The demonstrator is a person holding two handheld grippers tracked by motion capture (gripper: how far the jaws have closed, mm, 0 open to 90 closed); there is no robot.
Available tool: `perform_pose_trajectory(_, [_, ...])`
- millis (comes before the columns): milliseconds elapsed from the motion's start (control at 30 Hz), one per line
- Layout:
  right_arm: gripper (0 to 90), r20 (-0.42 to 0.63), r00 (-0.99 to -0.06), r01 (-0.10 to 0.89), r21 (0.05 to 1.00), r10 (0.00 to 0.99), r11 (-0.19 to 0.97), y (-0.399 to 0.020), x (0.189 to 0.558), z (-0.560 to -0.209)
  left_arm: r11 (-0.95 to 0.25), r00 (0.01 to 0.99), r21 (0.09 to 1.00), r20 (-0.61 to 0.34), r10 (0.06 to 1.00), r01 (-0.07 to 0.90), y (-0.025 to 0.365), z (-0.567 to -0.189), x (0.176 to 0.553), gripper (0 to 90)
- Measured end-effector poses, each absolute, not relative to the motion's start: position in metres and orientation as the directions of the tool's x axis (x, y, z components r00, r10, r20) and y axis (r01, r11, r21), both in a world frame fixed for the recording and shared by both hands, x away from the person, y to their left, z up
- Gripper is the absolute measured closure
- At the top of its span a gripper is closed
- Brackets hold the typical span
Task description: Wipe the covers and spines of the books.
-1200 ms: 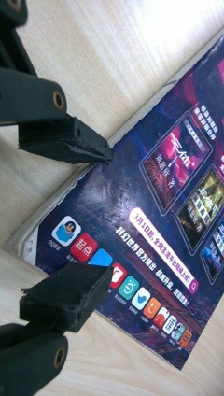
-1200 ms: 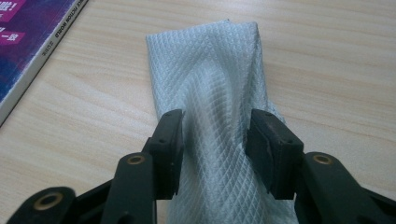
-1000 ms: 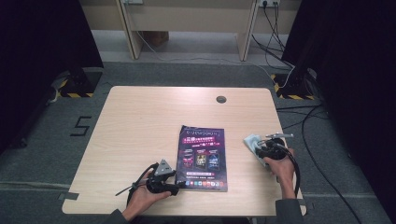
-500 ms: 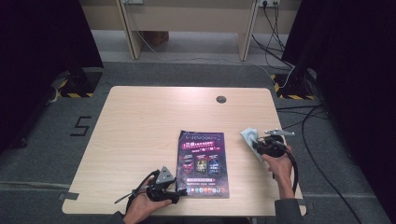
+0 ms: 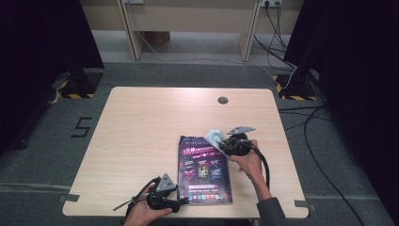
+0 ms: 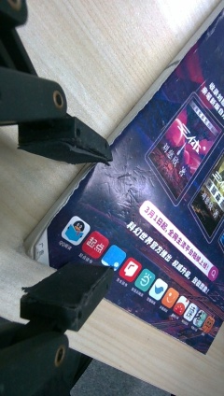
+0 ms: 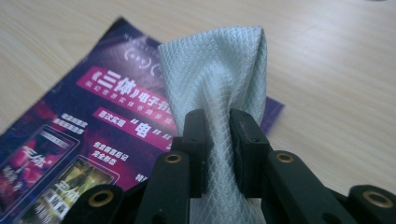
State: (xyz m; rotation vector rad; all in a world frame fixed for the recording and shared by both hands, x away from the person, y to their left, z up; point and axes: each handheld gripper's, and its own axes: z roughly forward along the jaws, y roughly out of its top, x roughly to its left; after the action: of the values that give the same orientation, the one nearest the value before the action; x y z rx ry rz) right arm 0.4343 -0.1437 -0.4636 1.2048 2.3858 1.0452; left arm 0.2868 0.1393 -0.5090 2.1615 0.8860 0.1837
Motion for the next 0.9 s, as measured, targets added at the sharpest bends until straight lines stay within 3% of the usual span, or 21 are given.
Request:
perform_pose_trajectory(167, [69.8, -0.026, -0.622, 0.597, 0.631, 0.783, 0.495, -0.127, 0.444, -0.485, -0.477, 0.756, 0.706, -0.126, 0.642, 0.523, 0.139, -0.508, 0.287, 38.2])
perform_pose_trajectory(267, [61.3, -0.022, -0.589, 0.623, 0.625, 0.808, 0.471, -0.129, 0.444, -0.484, -0.481, 0.759, 0.698, -0.14, 0.636, 0.531, 0.142, -0.507, 0.291, 38.2])
perform_pose_trajectory(533, [67.4, -0.081, -0.63, 0.586, 0.603, 0.772, 0.542, -0.125, 0.439, -0.482, -0.474, 0.762, 0.7, -0.157, 0.628, 0.535, 0.145, -0.508, 0.293, 37.9])
perform_pose_trajectory(900, [72.2, -0.057, -0.649, 0.56, 0.639, 0.758, 0.528, -0.115, 0.445, -0.489, -0.477, 0.766, 0.698, -0.161, 0.623, 0.534, 0.146, -0.508, 0.294, 37.6])
